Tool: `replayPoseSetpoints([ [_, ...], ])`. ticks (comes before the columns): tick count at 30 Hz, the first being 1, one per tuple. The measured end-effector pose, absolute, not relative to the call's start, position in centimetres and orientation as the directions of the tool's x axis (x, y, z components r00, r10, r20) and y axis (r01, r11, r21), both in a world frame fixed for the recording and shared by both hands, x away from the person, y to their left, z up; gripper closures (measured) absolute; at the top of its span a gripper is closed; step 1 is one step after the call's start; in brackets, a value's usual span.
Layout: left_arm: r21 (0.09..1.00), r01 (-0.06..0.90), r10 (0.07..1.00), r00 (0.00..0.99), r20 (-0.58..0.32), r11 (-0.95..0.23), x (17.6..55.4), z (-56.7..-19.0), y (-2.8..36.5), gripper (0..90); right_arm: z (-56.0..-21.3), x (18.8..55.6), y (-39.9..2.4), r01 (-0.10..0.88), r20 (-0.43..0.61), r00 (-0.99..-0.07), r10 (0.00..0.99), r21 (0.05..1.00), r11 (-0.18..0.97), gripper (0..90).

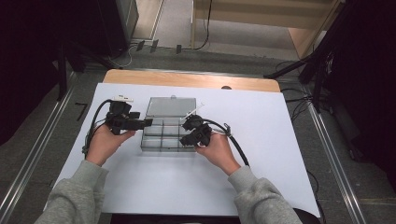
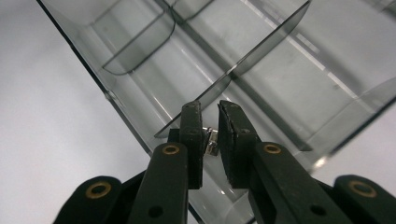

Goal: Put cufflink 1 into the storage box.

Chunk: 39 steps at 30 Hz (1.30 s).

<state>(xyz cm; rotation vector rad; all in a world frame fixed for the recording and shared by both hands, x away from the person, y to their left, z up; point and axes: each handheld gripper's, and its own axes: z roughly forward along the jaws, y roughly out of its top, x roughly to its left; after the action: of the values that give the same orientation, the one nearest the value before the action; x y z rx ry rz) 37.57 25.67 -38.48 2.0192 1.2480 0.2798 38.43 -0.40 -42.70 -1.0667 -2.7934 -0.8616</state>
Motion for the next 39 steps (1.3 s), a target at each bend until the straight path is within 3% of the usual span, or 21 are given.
replayPoseSetpoints([
  [8, 0.681, 0.686, 0.844, 0.502, -0.186, -0.258, 37.6, -38.4, 25.7, 34.5, -41.5, 38.5, -1.3, 0.616, 0.208, -0.763, 0.612, 0.521, 0.591, 78.2],
  [19, 0.679, 0.686, 0.843, 0.505, -0.187, -0.26, 37.7, -38.4, 25.7, 34.4, -39.7, 38.7, -3.4, 0.605, 0.2, -0.756, 0.623, 0.576, 0.549, 66.1],
  [39, 0.68, 0.682, 0.84, 0.512, -0.182, -0.269, 38.1, -38.3, 25.3, 34.3, -38.9, 38.8, -6.1, 0.614, 0.176, -0.728, 0.662, 0.597, 0.517, 52.8],
])
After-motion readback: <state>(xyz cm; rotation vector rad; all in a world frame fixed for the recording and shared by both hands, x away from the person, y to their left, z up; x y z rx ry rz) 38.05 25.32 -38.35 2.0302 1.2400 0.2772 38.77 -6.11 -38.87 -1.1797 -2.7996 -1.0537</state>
